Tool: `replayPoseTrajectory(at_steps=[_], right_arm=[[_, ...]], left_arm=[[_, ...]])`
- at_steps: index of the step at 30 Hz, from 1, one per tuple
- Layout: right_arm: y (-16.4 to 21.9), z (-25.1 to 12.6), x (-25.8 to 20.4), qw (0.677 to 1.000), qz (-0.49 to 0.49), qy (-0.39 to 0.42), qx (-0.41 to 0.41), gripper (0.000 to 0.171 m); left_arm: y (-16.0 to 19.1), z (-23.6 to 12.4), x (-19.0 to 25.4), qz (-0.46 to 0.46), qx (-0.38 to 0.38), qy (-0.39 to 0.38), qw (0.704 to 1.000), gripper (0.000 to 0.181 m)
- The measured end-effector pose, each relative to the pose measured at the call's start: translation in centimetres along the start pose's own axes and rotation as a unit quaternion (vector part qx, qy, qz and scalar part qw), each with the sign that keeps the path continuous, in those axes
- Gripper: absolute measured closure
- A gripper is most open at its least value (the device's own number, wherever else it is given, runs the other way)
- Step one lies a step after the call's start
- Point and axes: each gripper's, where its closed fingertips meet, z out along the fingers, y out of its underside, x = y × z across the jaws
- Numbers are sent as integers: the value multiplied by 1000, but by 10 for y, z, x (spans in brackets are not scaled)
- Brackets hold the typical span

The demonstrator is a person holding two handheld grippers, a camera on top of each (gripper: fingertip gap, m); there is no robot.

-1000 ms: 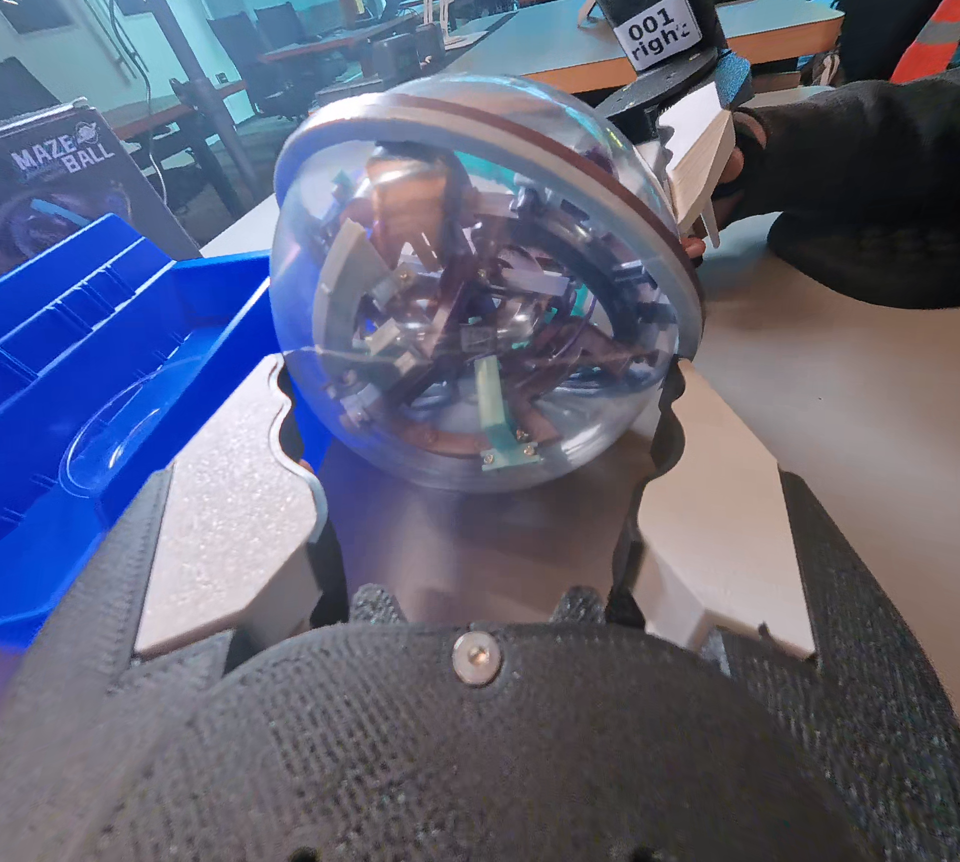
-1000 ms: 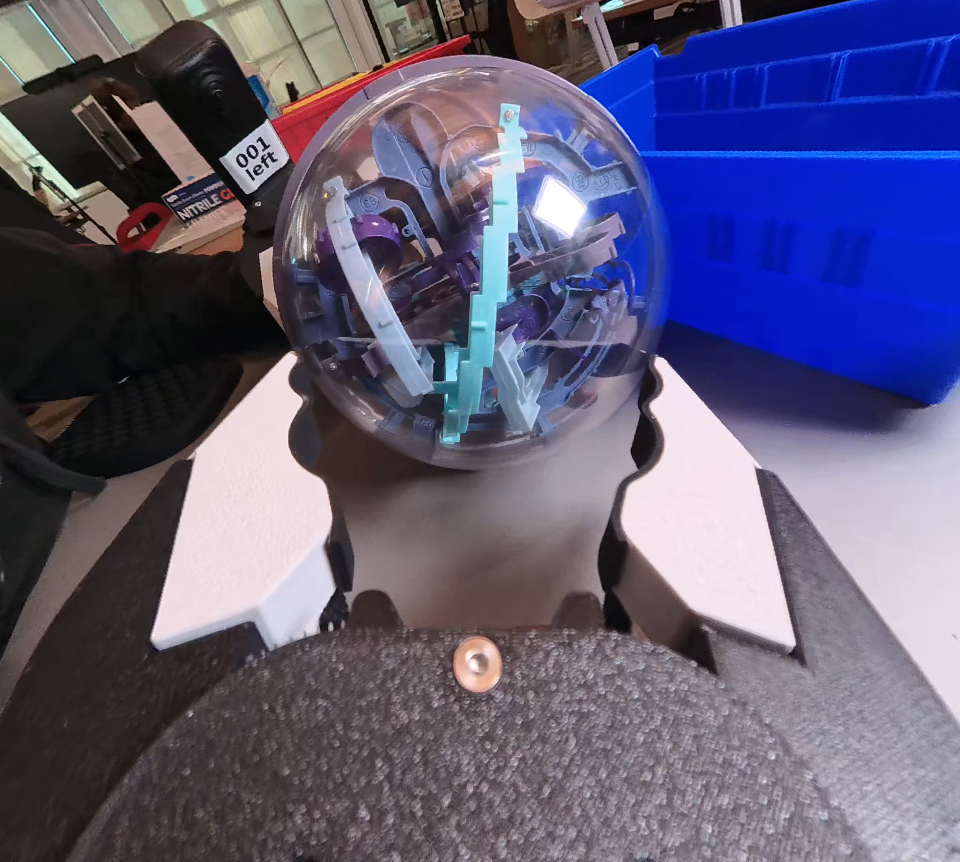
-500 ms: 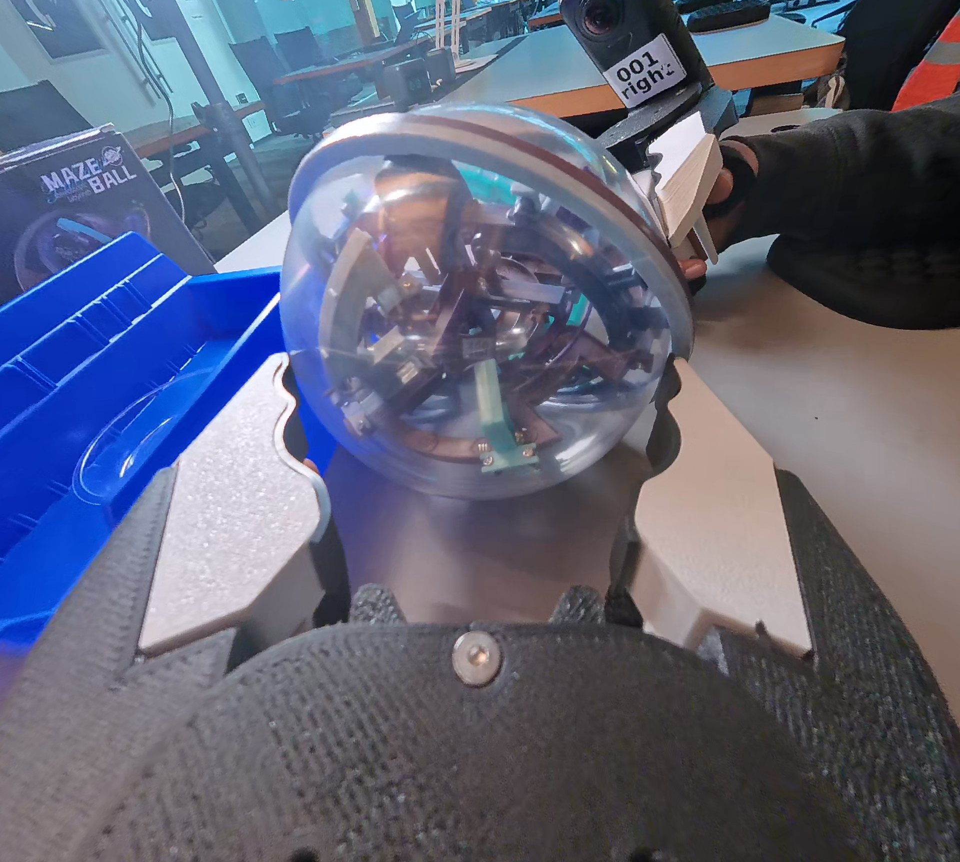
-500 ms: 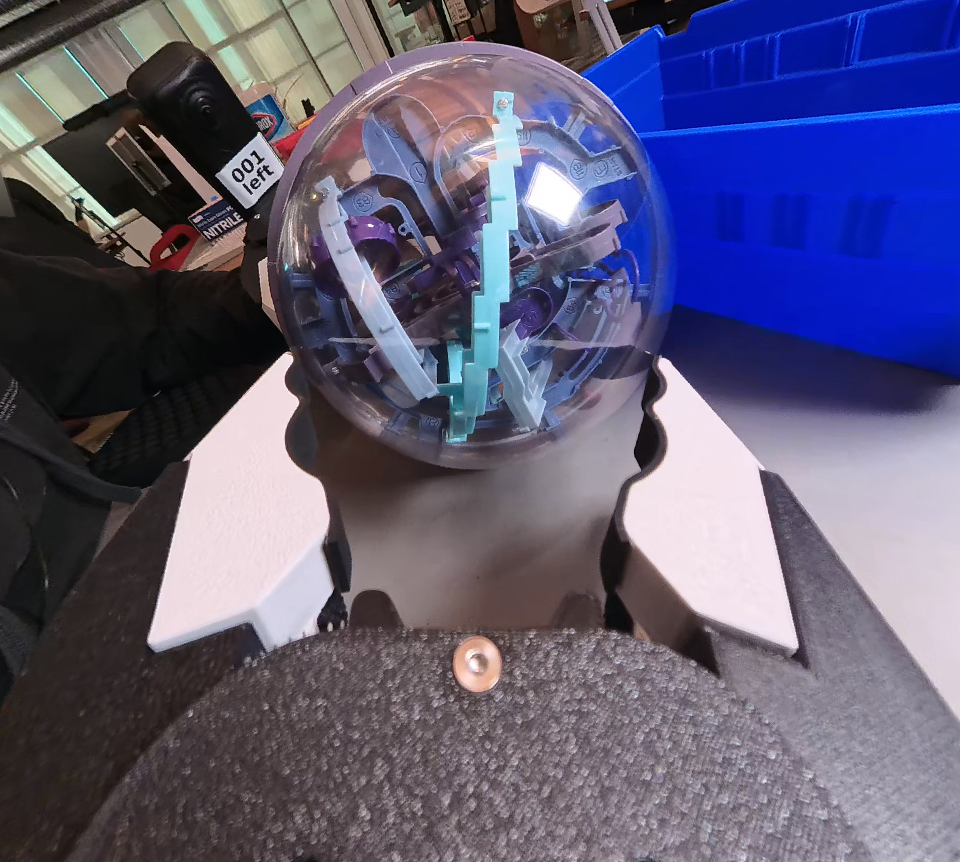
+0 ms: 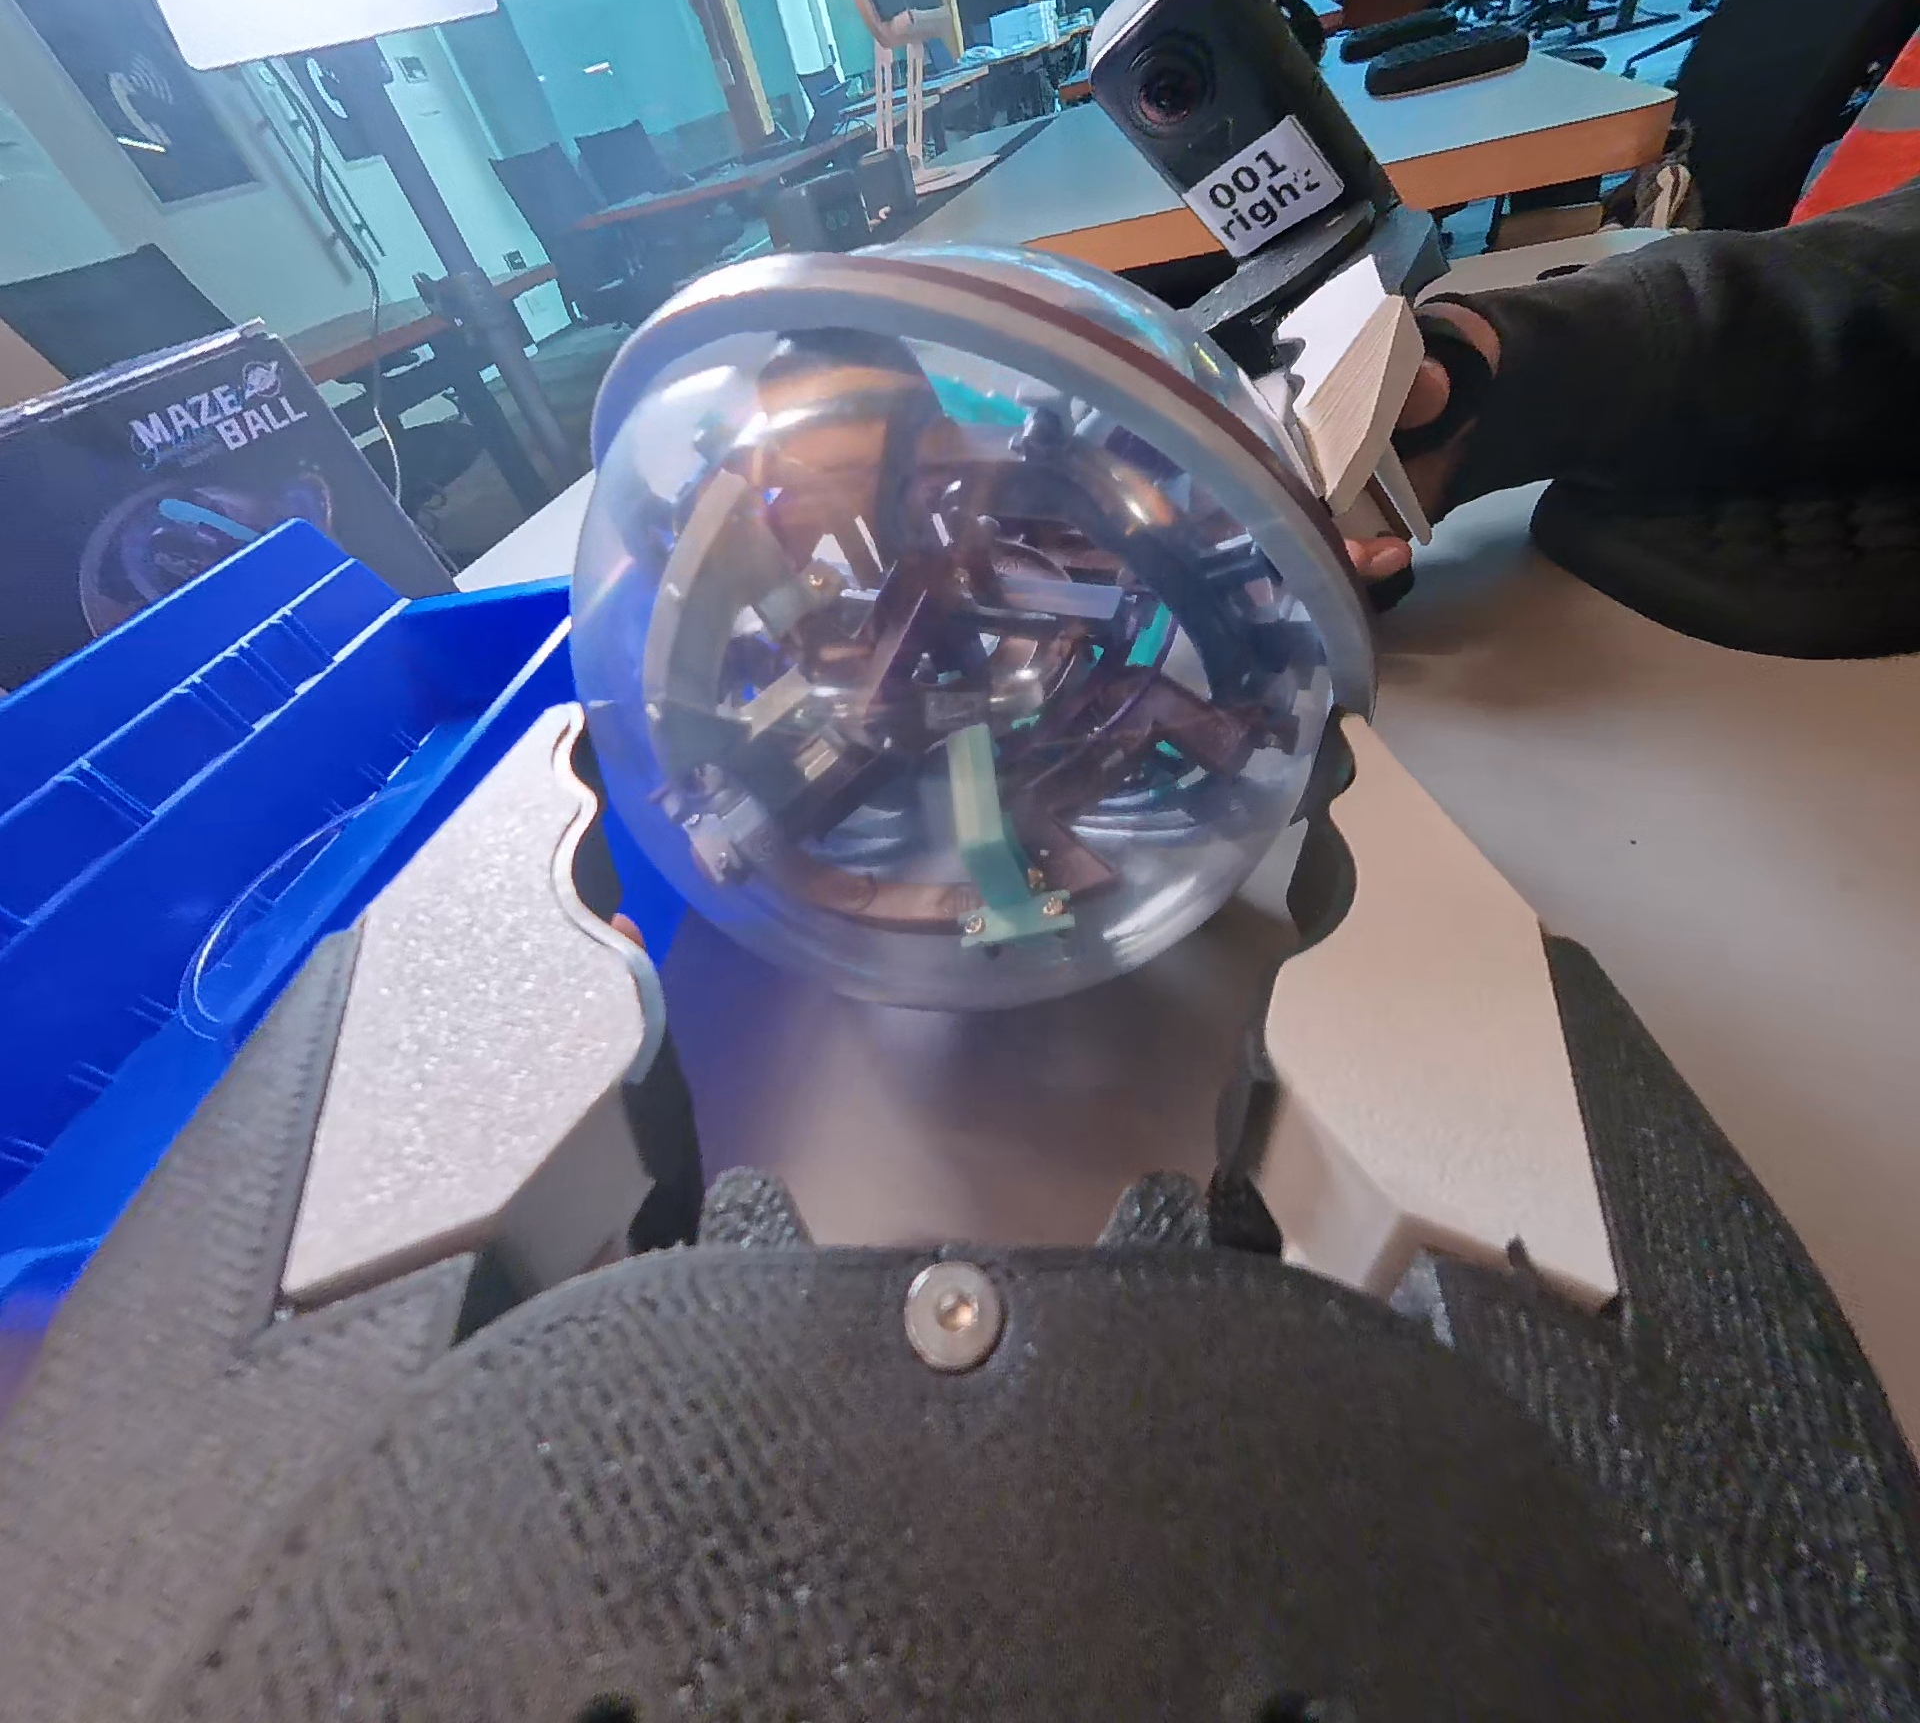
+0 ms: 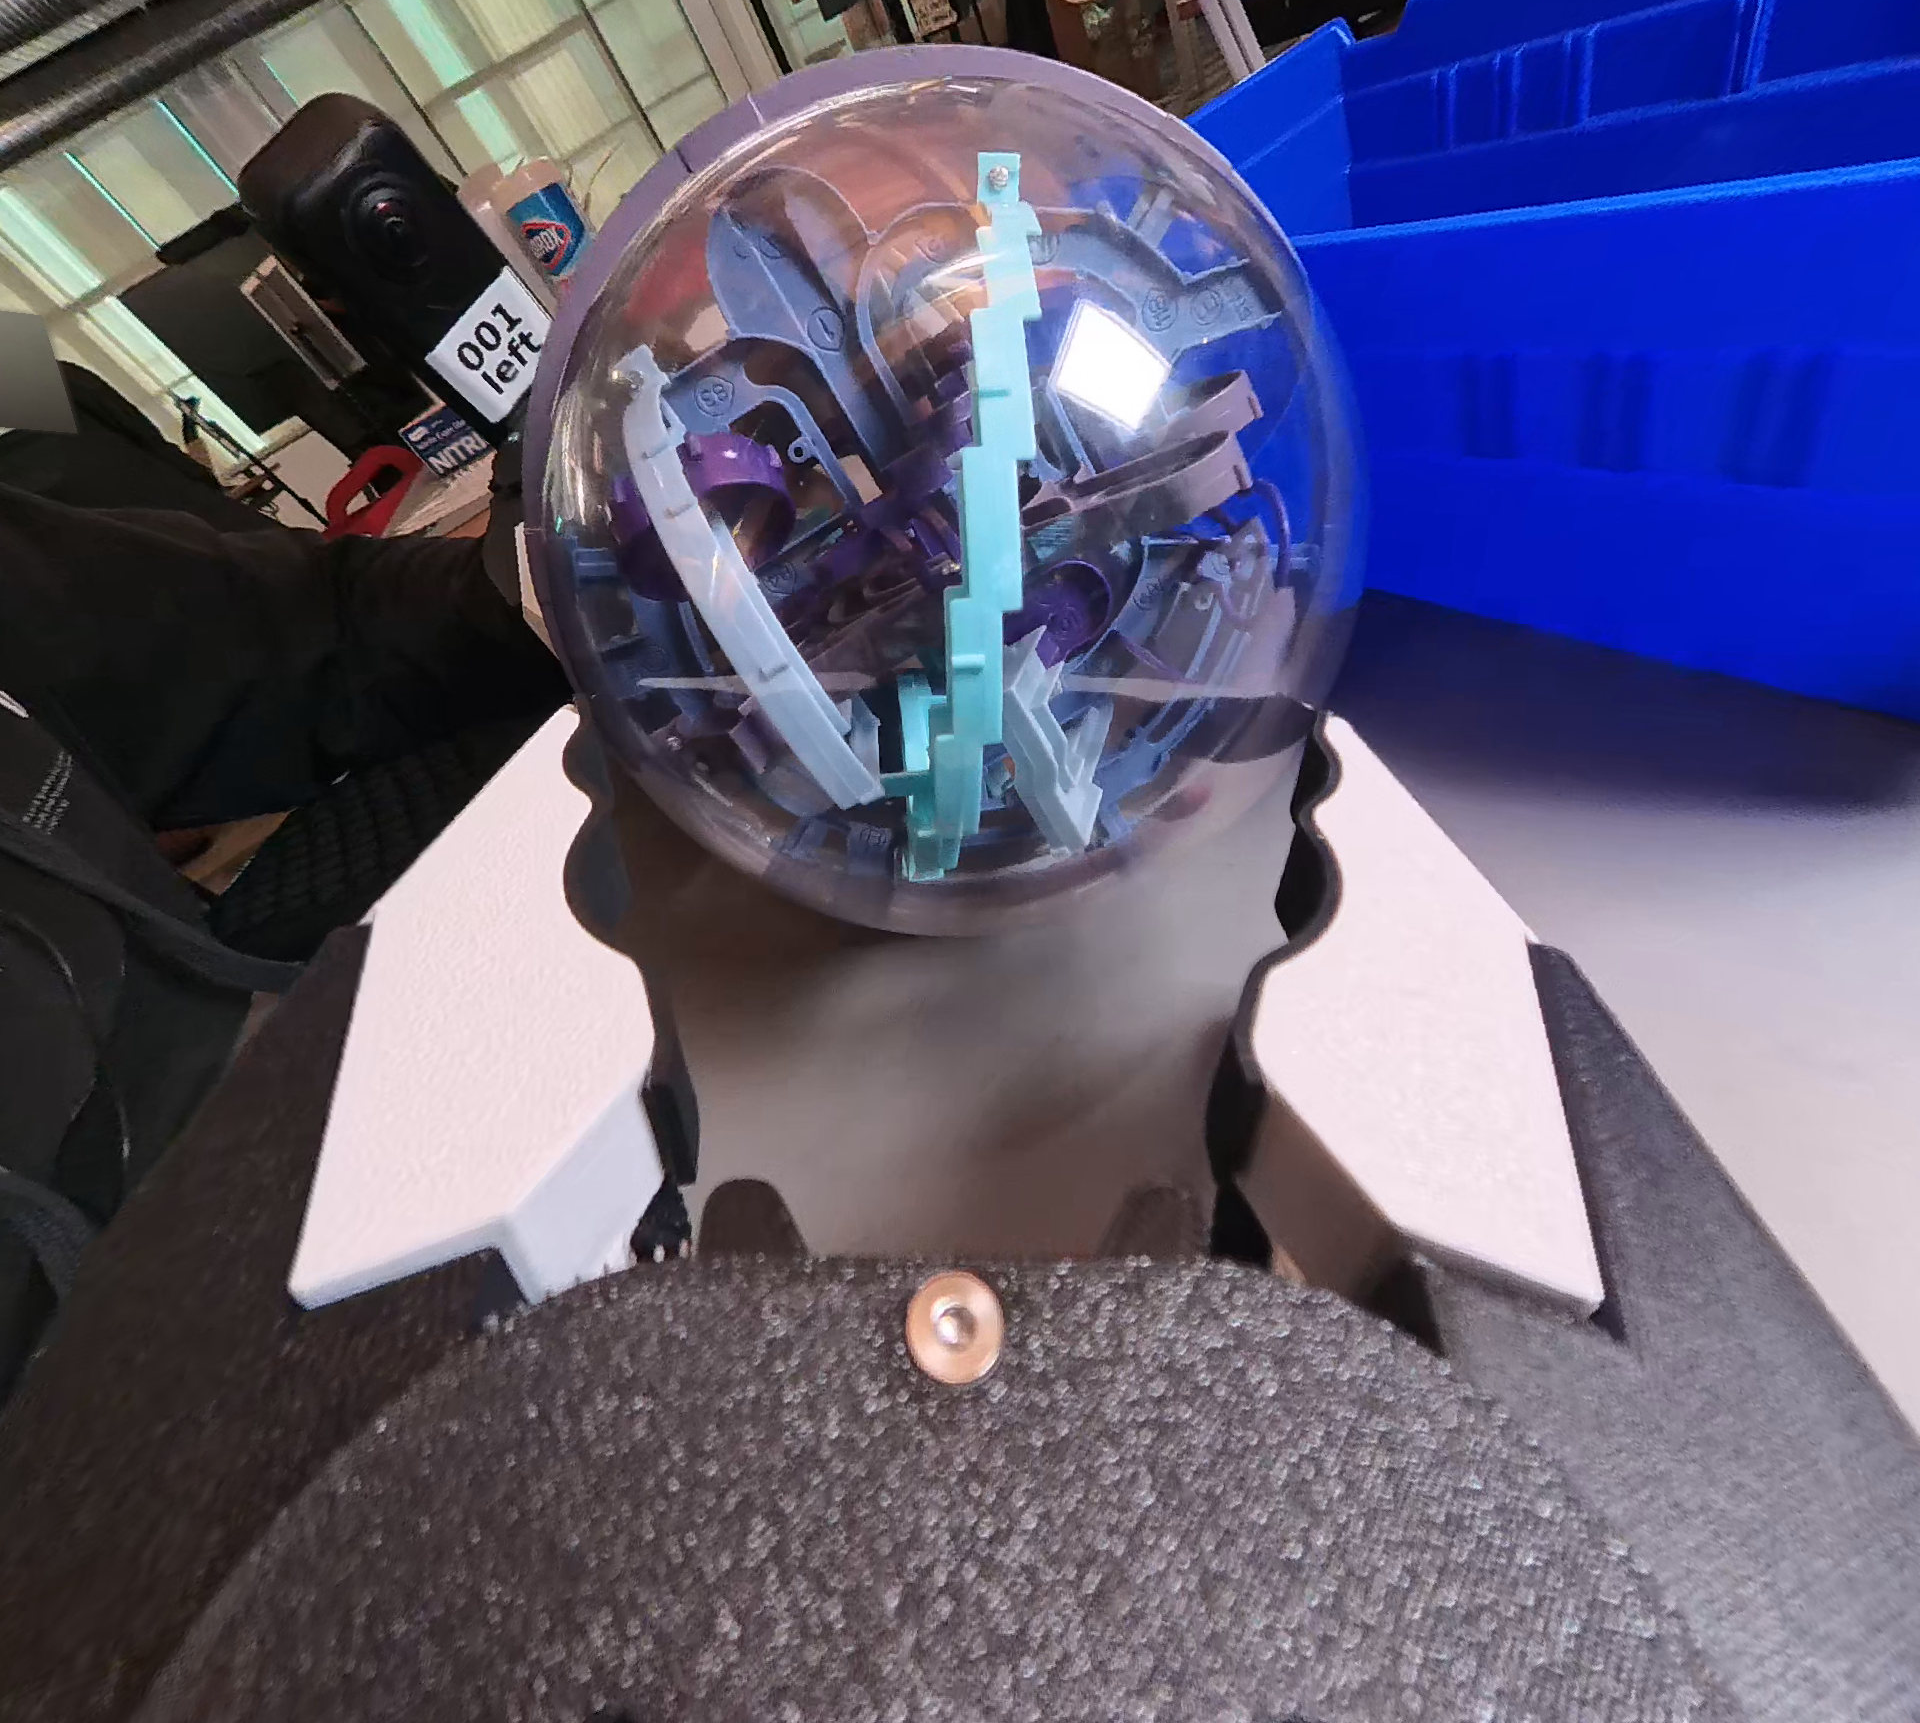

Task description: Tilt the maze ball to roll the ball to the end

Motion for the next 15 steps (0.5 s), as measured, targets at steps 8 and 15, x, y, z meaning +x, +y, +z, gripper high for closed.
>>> replayPoseTrajectory(at_steps=[8, 15], right_arm=[[2, 0, -2, 1000, 8, -10, -5, 41], [4, 0, -2, 1000, 21, -20, -8, 40]], left_arm=[[-6, -1, 3, 11, 12, -4, 1000, 52], [-9, -1, 4, 15, 20, -8, 1000, 54]])
